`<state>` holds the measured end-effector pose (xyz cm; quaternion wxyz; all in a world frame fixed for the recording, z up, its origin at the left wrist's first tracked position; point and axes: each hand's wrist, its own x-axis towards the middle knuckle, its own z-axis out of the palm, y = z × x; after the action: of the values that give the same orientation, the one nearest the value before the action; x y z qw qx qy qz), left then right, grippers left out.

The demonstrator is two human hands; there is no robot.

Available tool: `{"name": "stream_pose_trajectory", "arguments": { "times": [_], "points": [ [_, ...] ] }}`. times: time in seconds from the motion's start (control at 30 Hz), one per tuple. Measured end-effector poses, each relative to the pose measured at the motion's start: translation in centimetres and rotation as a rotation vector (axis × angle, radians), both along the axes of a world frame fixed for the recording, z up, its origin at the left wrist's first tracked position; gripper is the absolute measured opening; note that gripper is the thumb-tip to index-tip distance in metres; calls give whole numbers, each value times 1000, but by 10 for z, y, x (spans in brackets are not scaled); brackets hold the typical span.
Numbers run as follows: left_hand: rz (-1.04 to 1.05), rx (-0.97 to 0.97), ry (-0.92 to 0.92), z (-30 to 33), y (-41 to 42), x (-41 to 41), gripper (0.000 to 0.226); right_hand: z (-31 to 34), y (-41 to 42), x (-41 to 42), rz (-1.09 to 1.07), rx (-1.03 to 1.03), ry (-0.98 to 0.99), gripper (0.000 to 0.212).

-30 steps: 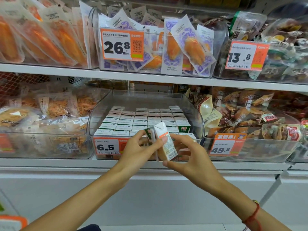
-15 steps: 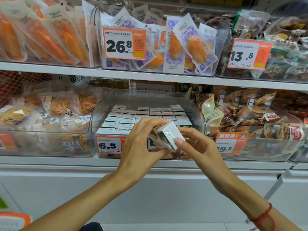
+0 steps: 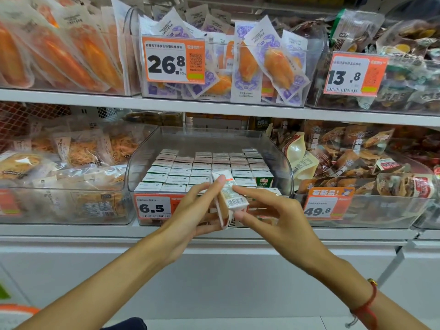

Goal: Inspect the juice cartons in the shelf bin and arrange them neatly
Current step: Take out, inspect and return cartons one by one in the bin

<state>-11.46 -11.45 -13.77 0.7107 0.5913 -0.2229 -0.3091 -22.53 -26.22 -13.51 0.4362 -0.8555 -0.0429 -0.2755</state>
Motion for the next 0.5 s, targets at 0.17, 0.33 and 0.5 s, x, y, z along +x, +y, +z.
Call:
{"name": "stream_pose_trajectory", "arguments": {
  "times": [0.17, 0.33, 0.5],
  "points": [
    [-68, -21, 163, 1, 1, 4, 42, 12, 0, 2, -44, 526, 60, 41],
    [-92, 9, 303, 0, -1, 6, 48, 12, -3, 0, -83, 776, 273, 34],
    [-12, 21, 364, 2, -5, 4, 56, 13, -3, 0, -83, 881, 328, 30]
  ]
}}
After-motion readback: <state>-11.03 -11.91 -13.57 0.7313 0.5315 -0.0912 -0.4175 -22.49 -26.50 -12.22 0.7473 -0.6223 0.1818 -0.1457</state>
